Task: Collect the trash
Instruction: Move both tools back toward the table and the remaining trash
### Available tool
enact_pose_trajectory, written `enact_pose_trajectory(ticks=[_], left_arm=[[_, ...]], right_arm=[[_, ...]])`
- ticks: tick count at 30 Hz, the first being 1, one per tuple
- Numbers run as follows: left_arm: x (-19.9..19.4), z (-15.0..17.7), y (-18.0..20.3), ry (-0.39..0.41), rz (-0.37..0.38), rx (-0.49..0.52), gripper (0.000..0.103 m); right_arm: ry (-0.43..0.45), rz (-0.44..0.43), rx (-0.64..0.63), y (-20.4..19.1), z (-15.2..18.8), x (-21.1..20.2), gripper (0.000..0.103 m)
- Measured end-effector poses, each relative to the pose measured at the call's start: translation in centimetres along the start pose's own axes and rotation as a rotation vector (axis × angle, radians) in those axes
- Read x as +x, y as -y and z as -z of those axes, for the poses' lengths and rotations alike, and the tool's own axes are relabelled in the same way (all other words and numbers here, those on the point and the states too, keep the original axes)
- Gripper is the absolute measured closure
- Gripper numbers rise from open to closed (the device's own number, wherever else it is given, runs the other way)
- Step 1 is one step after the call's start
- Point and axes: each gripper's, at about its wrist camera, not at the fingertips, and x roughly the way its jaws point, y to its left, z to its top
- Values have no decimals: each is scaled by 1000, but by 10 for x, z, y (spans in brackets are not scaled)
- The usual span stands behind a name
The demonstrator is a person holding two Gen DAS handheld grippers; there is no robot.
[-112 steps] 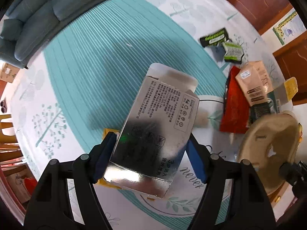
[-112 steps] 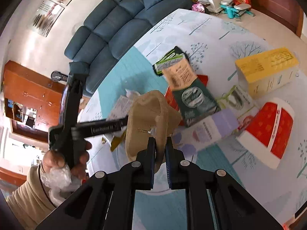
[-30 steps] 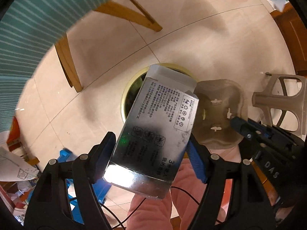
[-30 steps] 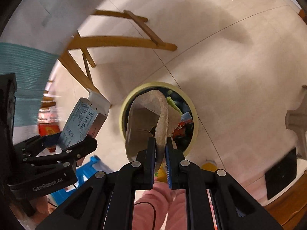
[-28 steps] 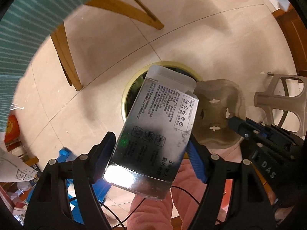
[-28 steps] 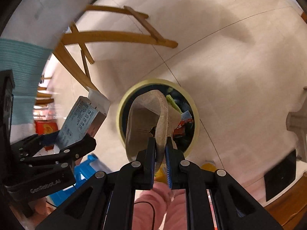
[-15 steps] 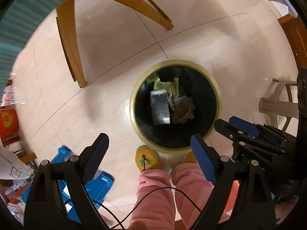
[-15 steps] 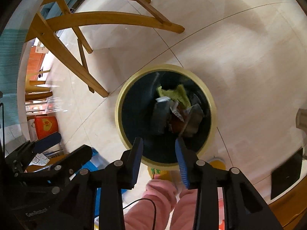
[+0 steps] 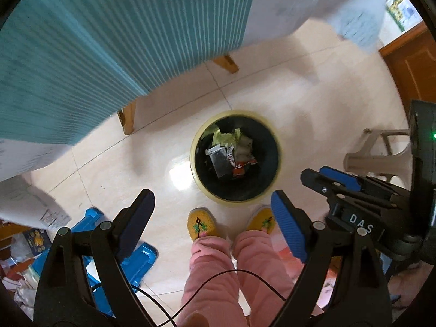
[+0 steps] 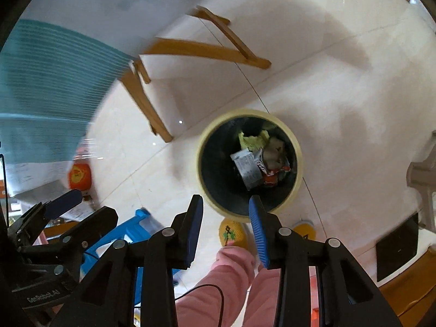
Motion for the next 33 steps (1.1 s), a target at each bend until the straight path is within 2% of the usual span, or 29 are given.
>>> enact_pose_trajectory(ticks=[11,20,27,33], left_arm=[[-142,22,-13,77,58,-22,17],[-243,11,-26,225,-12,-85,17],[-321,-4,-37,392,-76,-165,17],[-363,-14,-59,439,-72,-240,18]], right_arm=[[99,-105,-81,-69,9,-138,67],[192,-182,-184,-114,6,-241,67],[290,-223,-277,-139,-11,-311,67],[360,-244,-354,-159,-39,-358,67]])
